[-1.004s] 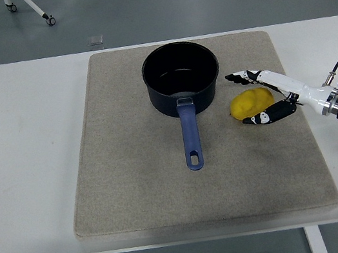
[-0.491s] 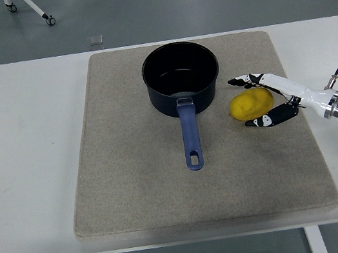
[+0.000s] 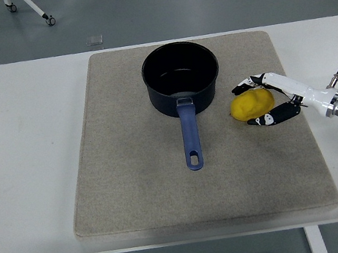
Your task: Put the potato in the blue pot
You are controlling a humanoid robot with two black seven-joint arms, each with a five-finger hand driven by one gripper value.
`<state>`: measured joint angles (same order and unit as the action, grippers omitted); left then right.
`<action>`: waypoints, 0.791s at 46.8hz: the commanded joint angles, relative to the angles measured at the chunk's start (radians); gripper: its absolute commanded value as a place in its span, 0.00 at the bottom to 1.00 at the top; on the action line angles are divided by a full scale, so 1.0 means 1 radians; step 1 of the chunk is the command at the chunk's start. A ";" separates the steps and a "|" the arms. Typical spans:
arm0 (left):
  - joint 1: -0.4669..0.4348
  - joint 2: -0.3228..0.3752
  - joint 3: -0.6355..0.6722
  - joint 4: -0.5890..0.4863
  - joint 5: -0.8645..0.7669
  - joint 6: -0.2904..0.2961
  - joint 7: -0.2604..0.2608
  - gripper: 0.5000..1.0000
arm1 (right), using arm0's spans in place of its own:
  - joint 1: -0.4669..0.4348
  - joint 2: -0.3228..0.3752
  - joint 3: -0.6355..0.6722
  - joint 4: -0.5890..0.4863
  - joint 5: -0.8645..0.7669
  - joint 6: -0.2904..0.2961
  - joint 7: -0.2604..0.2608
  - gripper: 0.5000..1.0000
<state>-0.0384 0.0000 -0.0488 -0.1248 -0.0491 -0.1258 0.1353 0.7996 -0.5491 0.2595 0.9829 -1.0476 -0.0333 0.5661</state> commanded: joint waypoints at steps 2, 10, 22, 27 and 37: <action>0.000 0.000 0.000 0.001 0.000 0.000 0.000 1.00 | 0.003 -0.002 0.000 -0.001 -0.002 0.003 0.000 0.00; 0.000 0.000 0.000 0.001 0.000 0.000 0.000 1.00 | 0.003 0.000 0.000 -0.012 -0.006 0.006 -0.008 0.00; 0.000 0.000 0.001 0.001 0.000 0.000 0.000 1.00 | 0.004 0.001 0.001 -0.021 -0.003 0.007 -0.011 0.00; 0.000 0.000 0.001 0.001 0.000 0.000 0.000 1.00 | 0.007 0.001 0.003 -0.021 0.001 0.006 -0.011 0.00; 0.000 0.000 0.001 -0.001 0.000 0.000 0.000 1.00 | 0.007 0.001 0.006 -0.021 0.008 0.007 -0.011 0.00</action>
<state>-0.0384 0.0000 -0.0475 -0.1256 -0.0490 -0.1258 0.1349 0.8067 -0.5476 0.2635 0.9616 -1.0430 -0.0272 0.5549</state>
